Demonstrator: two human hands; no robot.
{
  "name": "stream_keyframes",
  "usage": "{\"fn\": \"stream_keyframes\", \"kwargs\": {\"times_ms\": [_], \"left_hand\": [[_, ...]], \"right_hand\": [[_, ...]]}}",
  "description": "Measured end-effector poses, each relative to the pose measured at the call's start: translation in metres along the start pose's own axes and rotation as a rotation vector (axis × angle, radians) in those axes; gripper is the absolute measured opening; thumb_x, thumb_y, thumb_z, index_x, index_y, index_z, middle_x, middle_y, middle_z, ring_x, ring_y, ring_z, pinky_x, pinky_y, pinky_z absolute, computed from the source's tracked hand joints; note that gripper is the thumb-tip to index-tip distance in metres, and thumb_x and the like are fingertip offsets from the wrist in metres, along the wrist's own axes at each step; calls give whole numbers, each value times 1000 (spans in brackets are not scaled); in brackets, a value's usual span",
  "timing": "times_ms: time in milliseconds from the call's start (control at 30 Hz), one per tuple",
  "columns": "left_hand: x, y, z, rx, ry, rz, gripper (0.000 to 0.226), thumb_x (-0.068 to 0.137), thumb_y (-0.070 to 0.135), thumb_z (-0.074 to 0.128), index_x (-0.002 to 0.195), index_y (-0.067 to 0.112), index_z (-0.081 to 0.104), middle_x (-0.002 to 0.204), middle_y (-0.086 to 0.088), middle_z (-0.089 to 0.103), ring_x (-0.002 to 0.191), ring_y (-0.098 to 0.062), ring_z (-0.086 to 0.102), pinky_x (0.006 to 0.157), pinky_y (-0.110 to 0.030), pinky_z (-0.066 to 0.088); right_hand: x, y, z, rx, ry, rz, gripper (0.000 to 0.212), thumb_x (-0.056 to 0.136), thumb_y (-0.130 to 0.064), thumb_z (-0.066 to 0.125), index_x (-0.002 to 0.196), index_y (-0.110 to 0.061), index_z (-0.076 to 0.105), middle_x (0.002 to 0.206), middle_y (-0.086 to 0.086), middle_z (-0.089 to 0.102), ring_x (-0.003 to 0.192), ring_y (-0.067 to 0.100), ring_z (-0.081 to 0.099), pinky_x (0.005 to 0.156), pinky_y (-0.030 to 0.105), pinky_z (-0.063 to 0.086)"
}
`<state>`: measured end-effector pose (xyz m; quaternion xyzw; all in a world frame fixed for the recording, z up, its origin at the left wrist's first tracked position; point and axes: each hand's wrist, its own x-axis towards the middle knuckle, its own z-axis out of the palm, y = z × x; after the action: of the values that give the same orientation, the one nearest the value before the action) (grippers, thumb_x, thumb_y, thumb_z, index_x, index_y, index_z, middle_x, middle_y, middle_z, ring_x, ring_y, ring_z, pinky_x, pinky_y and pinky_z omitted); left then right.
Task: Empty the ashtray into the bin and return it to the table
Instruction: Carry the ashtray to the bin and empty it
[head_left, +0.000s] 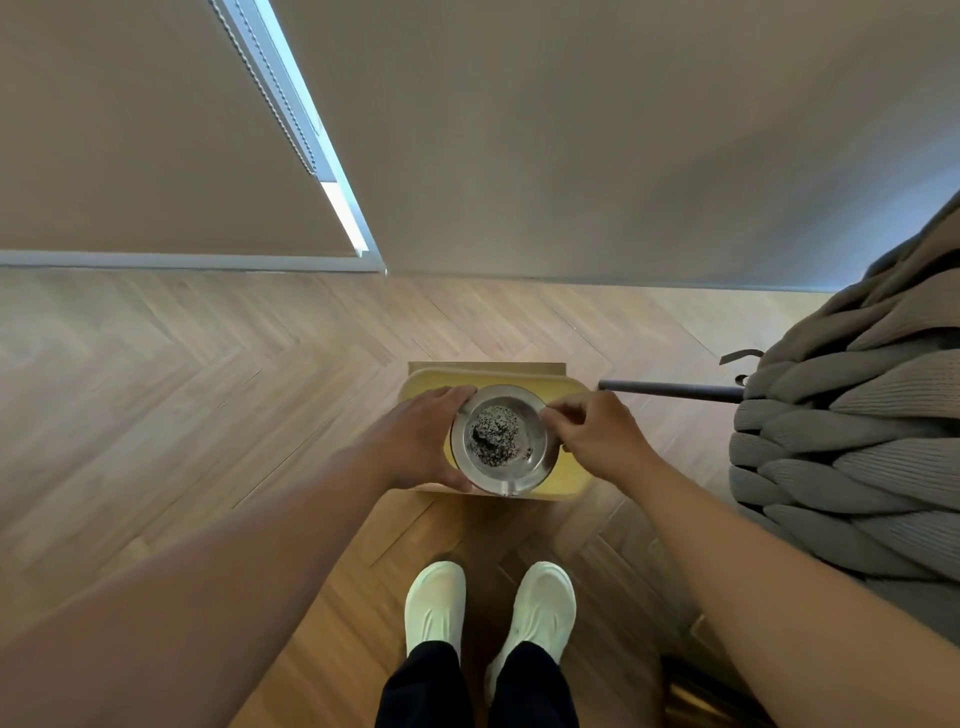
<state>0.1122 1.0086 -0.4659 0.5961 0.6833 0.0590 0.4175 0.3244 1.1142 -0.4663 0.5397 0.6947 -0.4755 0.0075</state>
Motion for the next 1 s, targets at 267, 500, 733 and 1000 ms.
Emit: {"fn": "stream_keyframes", "kwargs": {"times_ms": [267, 500, 733, 1000], "left_hand": [[18, -8, -13, 42, -11, 74, 103, 52, 42, 93, 139, 25, 40, 135, 4, 54, 124, -18, 47, 105, -38, 40], [20, -15, -12, 87, 17, 79, 113, 57, 46, 91, 149, 26, 29, 152, 3, 41, 139, -20, 35, 114, -40, 29], [8, -37, 4, 337, 89, 34, 146, 53, 83, 70, 154, 17, -11, 165, -4, -11, 151, -19, -13, 123, -36, -4], [6, -48, 22, 520, 40, -12, 161, 44, 94, 61, 147, 12, -32, 159, -10, -31, 146, -26, -29, 123, -47, -8]], "right_hand": [[33, -3, -17, 227, -243, 168, 12, 88, -9, 72, 94, 1, 69, 73, 14, 72, 53, 12, 67, 54, 25, 55], [34, 6, -21, 281, -336, 206, 14, 90, -4, 68, 100, 4, 64, 87, 24, 73, 67, 22, 71, 59, 29, 58], [26, 19, -20, 372, -251, 252, 8, 90, -4, 67, 96, 1, 65, 81, 22, 71, 66, 26, 68, 62, 34, 59], [23, 27, -15, 367, -140, 211, 9, 88, 0, 69, 96, 3, 68, 85, 25, 72, 65, 25, 71, 57, 30, 62]]}}
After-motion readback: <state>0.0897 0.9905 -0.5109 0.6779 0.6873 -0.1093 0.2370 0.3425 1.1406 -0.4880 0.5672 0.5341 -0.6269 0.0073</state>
